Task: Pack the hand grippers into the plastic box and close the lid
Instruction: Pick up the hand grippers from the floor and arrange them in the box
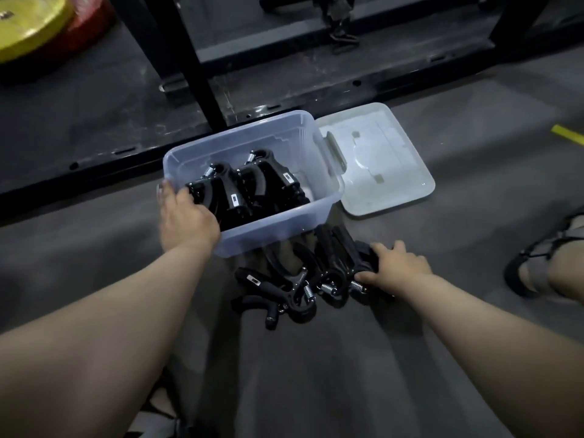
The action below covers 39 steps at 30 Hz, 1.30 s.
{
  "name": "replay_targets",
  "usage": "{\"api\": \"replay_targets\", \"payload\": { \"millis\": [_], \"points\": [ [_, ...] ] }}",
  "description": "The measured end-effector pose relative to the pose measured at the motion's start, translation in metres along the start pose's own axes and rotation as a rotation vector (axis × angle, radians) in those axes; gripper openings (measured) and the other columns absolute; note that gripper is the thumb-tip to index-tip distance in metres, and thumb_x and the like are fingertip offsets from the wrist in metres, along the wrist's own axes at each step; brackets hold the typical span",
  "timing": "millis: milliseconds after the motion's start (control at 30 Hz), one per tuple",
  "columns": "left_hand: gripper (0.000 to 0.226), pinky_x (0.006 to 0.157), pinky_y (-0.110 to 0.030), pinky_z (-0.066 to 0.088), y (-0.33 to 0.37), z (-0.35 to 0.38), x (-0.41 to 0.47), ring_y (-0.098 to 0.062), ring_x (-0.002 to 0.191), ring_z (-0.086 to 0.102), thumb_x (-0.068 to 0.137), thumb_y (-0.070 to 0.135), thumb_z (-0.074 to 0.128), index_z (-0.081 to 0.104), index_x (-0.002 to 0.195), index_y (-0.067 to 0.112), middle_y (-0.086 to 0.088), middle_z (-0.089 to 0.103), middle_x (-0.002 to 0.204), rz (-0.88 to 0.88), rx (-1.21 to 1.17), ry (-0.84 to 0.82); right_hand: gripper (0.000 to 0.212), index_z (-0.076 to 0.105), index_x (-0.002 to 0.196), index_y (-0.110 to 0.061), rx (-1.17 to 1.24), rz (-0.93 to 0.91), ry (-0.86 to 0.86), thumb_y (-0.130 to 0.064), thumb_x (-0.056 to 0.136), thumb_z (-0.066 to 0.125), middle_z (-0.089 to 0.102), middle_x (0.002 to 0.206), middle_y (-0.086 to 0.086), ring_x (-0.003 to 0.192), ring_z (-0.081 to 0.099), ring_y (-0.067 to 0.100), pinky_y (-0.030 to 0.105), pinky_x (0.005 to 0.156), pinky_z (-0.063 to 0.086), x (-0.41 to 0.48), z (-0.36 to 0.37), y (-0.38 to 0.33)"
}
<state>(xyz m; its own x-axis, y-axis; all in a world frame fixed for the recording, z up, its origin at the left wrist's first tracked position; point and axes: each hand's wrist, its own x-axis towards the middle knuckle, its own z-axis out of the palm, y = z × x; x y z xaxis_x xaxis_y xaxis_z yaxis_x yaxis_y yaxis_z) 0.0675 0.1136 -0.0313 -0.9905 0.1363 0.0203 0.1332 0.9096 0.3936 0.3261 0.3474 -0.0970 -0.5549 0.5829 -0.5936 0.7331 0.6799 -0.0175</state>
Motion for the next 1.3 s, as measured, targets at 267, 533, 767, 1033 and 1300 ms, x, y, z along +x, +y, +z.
{"api": "replay_targets", "payload": {
  "millis": [267, 533, 767, 1033, 1300],
  "points": [
    [0.049, 0.122, -0.037, 0.013, 0.001, -0.002, -0.002, -0.018, 0.150, 0.009, 0.096, 0.016, 0.033, 0.043, 0.143, 0.011, -0.001, 0.012, 0.164, -0.008, -0.003, 0.004, 0.015, 0.060, 0.098, -0.015, 0.358, -0.113, 0.035, -0.025, 0.088, 0.056, 0.067, 0.100, 0.009, 0.083, 0.064, 0.028, 0.034, 0.071, 0.052, 0.003, -0.006, 0.000],
    [0.047, 0.122, -0.037, 0.013, -0.001, -0.001, -0.001, -0.018, 0.150, 0.010, 0.096, 0.017, 0.033, 0.046, 0.141, 0.009, -0.002, 0.014, 0.163, -0.013, -0.013, 0.012, 0.017, 0.066, 0.090, -0.014, 1.257, 0.323, 0.425, -0.024, 0.077, 0.064, 0.068, 0.082, 0.000, 0.074, 0.064, 0.020, 0.032, 0.069, 0.053, -0.001, -0.001, 0.003],
    [0.047, 0.122, -0.038, 0.013, -0.002, -0.001, -0.001, -0.020, 0.150, 0.010, 0.096, 0.018, 0.033, 0.046, 0.140, 0.009, -0.004, 0.014, 0.163, 0.005, -0.015, 0.016, 0.009, 0.055, 0.068, -0.014, 1.246, 0.331, -0.103, -0.014, 0.070, 0.064, 0.046, 0.054, 0.003, 0.036, 0.031, 0.014, 0.016, 0.045, 0.021, -0.004, -0.060, -0.001],
    [0.046, 0.122, -0.036, 0.013, -0.001, -0.002, -0.002, -0.019, 0.150, 0.010, 0.095, 0.017, 0.034, 0.048, 0.139, 0.009, -0.003, 0.014, 0.163, -0.003, -0.024, 0.014, 0.038, 0.069, 0.106, -0.012, 1.412, 0.048, 0.176, 0.002, 0.072, 0.077, 0.065, 0.085, -0.001, 0.075, 0.061, 0.014, 0.022, 0.064, 0.052, 0.002, -0.046, -0.006],
    [0.046, 0.121, -0.038, 0.016, 0.000, -0.004, -0.003, -0.018, 0.150, 0.010, 0.095, 0.016, 0.034, 0.048, 0.138, 0.009, -0.001, 0.013, 0.163, -0.004, -0.021, 0.011, 0.027, 0.066, 0.099, -0.015, 1.332, -0.073, 0.095, -0.007, 0.077, 0.080, 0.072, 0.088, 0.003, 0.082, 0.068, 0.018, 0.032, 0.080, 0.057, -0.005, -0.001, -0.032]
  ]
}}
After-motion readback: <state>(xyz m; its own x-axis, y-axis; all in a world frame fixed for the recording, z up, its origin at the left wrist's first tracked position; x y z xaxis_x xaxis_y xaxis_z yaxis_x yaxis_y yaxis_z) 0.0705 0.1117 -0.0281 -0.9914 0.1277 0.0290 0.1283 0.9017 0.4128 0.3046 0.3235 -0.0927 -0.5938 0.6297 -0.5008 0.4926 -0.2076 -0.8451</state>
